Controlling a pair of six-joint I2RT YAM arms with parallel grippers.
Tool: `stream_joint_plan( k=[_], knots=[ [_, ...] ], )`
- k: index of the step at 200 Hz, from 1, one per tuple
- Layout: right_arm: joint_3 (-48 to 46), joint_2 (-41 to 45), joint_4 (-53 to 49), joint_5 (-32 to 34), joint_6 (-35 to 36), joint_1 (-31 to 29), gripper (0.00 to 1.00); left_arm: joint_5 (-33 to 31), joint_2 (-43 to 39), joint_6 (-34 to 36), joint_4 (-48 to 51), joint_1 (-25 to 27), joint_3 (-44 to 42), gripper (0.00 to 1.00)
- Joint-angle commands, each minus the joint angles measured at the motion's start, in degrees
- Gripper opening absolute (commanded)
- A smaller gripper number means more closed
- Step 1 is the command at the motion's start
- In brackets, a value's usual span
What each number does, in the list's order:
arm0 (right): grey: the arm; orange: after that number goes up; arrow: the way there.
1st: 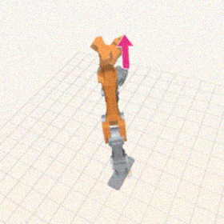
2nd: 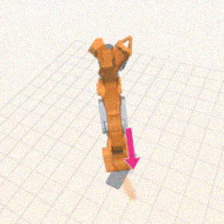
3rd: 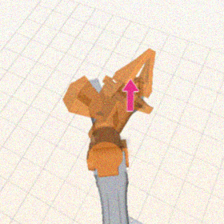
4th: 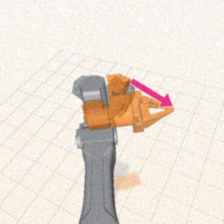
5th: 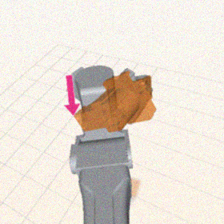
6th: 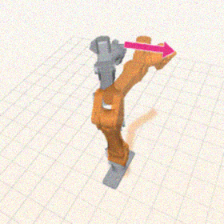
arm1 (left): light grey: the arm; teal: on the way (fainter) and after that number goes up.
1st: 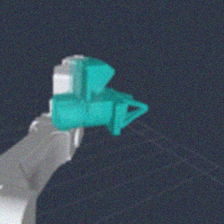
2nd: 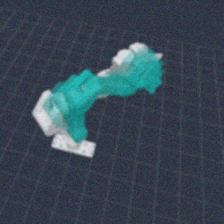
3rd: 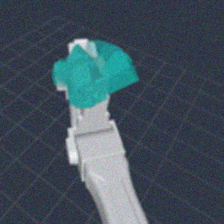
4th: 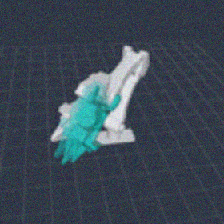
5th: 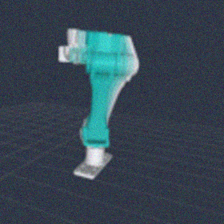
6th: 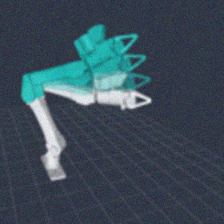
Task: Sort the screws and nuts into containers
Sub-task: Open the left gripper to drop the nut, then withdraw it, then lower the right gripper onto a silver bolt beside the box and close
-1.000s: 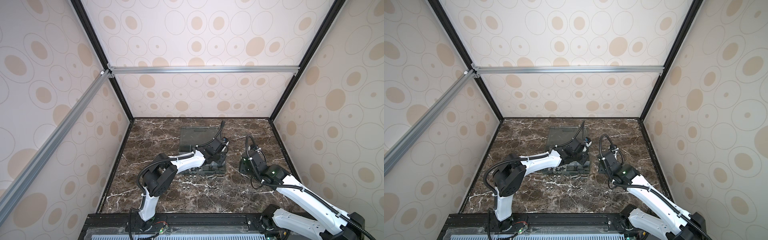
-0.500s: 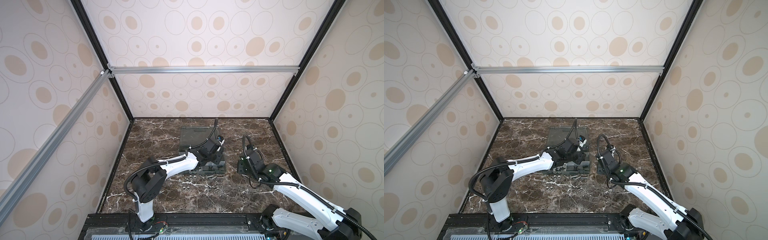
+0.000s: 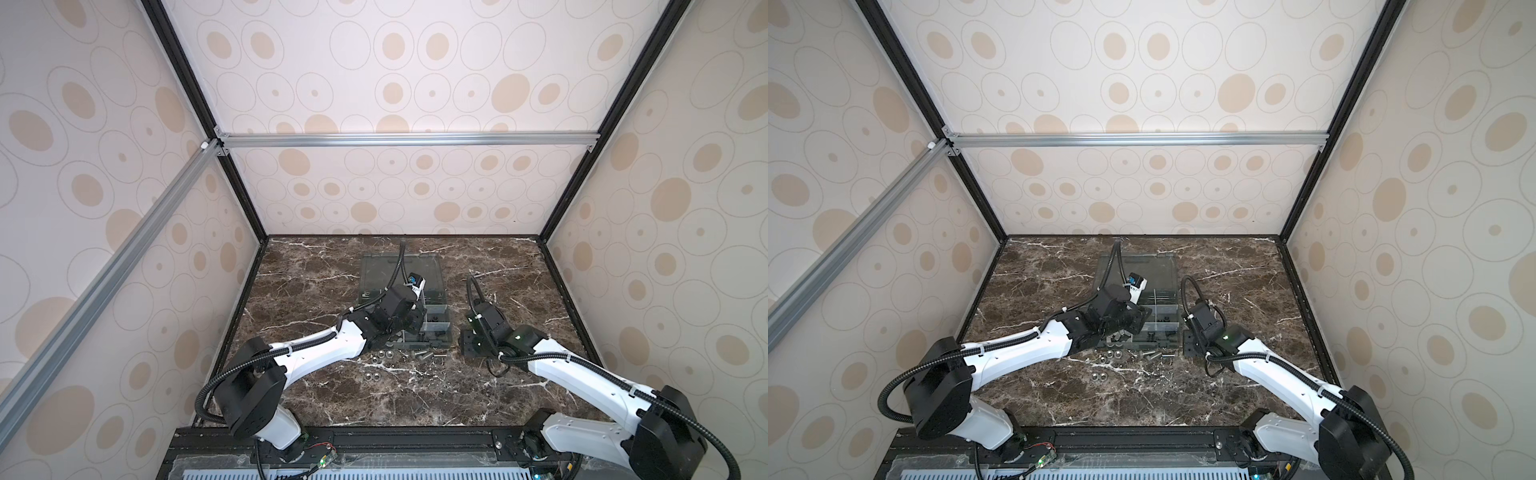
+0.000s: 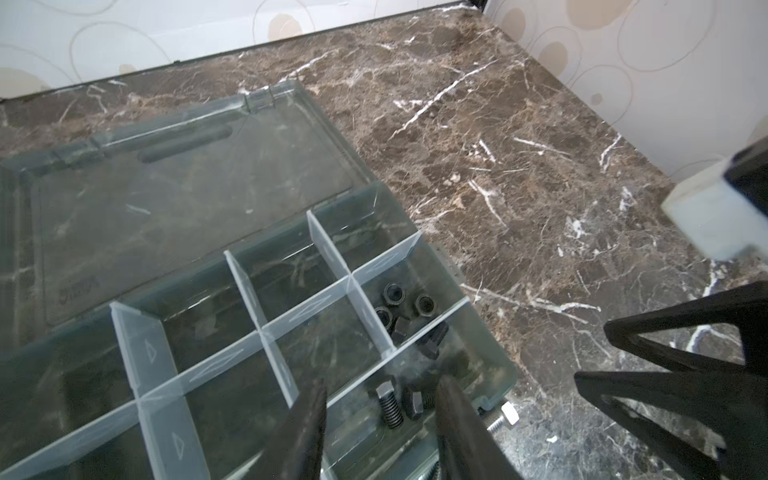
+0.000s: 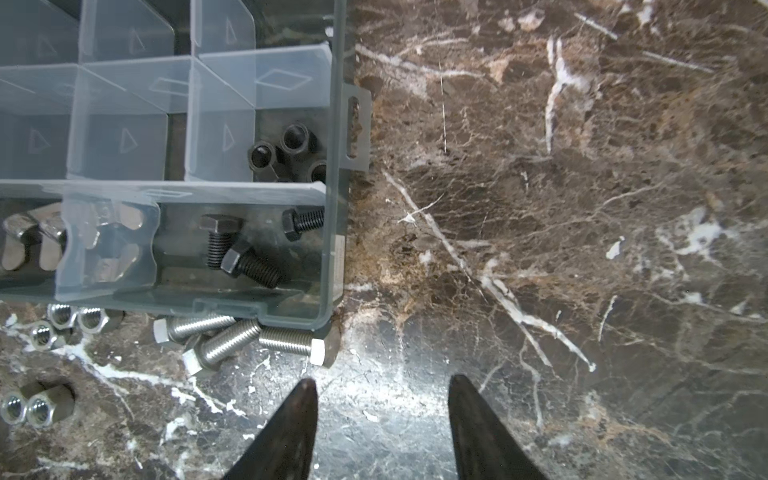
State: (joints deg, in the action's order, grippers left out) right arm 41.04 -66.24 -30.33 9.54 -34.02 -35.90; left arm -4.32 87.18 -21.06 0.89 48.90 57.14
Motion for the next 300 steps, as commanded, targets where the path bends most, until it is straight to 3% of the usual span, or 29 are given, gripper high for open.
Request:
stream_joint_plan(
  k=[1, 37, 142, 205, 300],
  knots=[
    [-1.98, -0.47, 1.83, -2.45, -1.94, 0.08, 0.52, -2.01, -2.58, -2.63, -1.23, -0.49, -1.48, 0.44],
    [-4.53, -0.87, 4.93, -4.37, -3.2, -0.27, 0.41, -2.55, -4.61, -4.07, 0.04, -0.52, -2.74, 0.44],
    [-2.7, -8.34, 7.68, -2.0, -4.8, -4.88, 0.36, -4.49, -16.29, -10.14, -3.47, -0.54, -14.61, 0.45],
    [-0.63, -11.86, 8.39, 0.11, -6.36, -6.93, 0.35, -5.27, -19.6, -10.58, -3.35, -0.57, -17.1, 0.45],
    [0.96, -15.83, 8.08, 1.62, -7.19, -8.01, 0.24, -5.88, -21.8, -11.46, -4.27, -0.51, -19.54, 0.46]
  ],
)
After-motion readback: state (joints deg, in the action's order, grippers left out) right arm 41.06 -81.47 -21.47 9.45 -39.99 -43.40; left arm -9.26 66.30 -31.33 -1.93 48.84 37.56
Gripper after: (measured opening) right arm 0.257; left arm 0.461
